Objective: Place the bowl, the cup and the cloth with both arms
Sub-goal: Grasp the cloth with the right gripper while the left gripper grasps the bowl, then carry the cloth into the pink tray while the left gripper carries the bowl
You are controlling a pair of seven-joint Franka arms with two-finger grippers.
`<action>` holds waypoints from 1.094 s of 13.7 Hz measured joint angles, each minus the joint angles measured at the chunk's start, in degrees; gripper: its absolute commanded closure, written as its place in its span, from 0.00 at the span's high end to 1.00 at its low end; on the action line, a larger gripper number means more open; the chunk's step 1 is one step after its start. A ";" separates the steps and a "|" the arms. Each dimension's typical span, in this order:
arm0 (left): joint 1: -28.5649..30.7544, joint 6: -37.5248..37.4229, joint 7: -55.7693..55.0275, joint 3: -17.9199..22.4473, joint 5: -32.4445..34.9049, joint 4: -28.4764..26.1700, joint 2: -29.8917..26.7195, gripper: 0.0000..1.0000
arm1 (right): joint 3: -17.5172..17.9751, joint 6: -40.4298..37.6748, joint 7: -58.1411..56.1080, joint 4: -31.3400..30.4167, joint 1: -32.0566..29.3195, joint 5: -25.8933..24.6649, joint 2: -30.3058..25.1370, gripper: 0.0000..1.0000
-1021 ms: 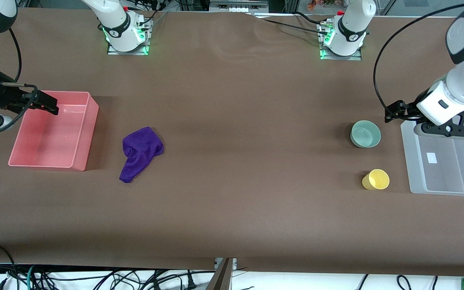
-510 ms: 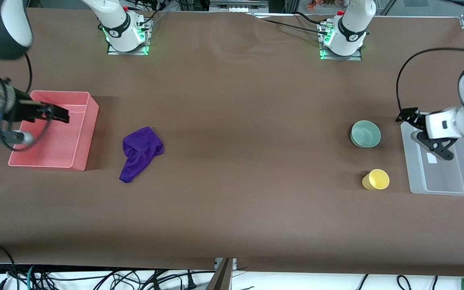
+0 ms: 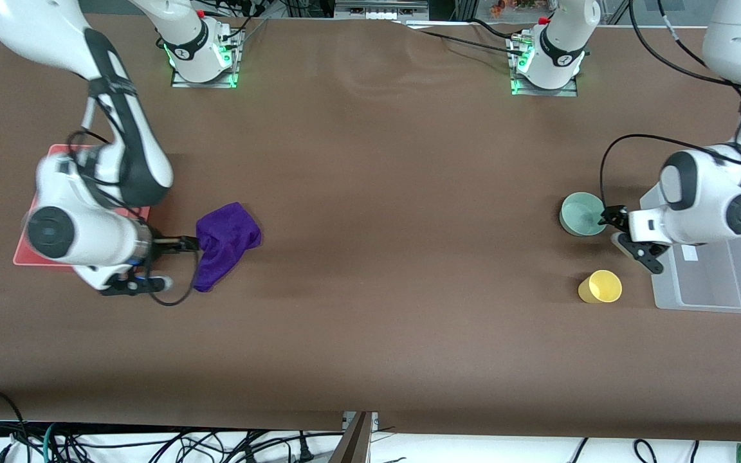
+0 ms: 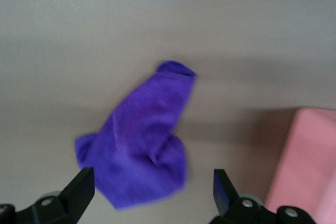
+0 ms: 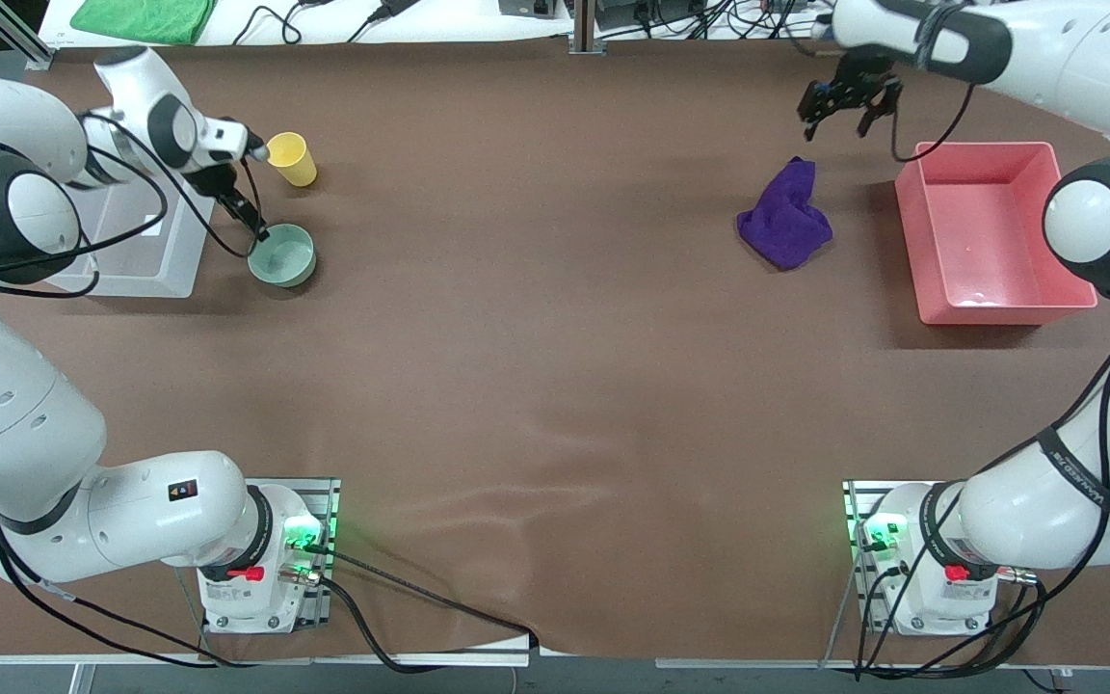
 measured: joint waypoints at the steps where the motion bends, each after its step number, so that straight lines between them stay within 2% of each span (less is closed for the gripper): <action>1: 0.00 1.64 0.08 -0.10 0.00 -1.61 0.00 0.00 | 0.64 4.16 1.05 -2.62 0.20 0.00 0.40 1.00; 4: -0.09 2.02 0.33 -0.52 0.00 -1.96 -0.17 0.00 | 1.36 13.46 2.05 -9.28 0.75 0.00 1.74 0.98; 5: -0.14 2.01 0.35 -0.58 0.00 -1.93 -0.28 0.00 | 1.38 15.49 2.07 -10.90 0.96 0.00 2.39 0.75; 7: -0.18 2.01 0.48 -0.62 0.00 -1.91 -0.35 0.00 | 1.40 17.48 2.08 -12.89 1.17 0.00 3.16 0.08; 8: -0.18 2.00 0.71 -0.62 0.00 -1.79 -0.39 0.00 | 1.40 17.61 2.07 -13.46 1.17 0.00 3.31 0.00; 10: -0.18 -0.41 1.90 -0.63 0.00 -0.18 -0.90 0.00 | 1.40 17.60 2.08 -13.93 1.17 0.00 3.36 0.00; 11: -0.12 -4.40 2.55 -0.60 0.00 2.15 -1.36 0.00 | 1.40 17.57 2.07 -13.91 1.18 -0.01 3.32 0.00; 13: 0.23 -16.32 3.61 -0.13 0.01 10.41 -2.40 0.00 | 1.40 17.02 2.03 -13.65 1.16 -0.04 3.02 0.00; 15: 1.30 -24.37 5.10 1.06 2.38 18.98 -2.91 0.00 | 1.22 14.25 2.01 -12.59 1.08 -0.21 1.62 0.00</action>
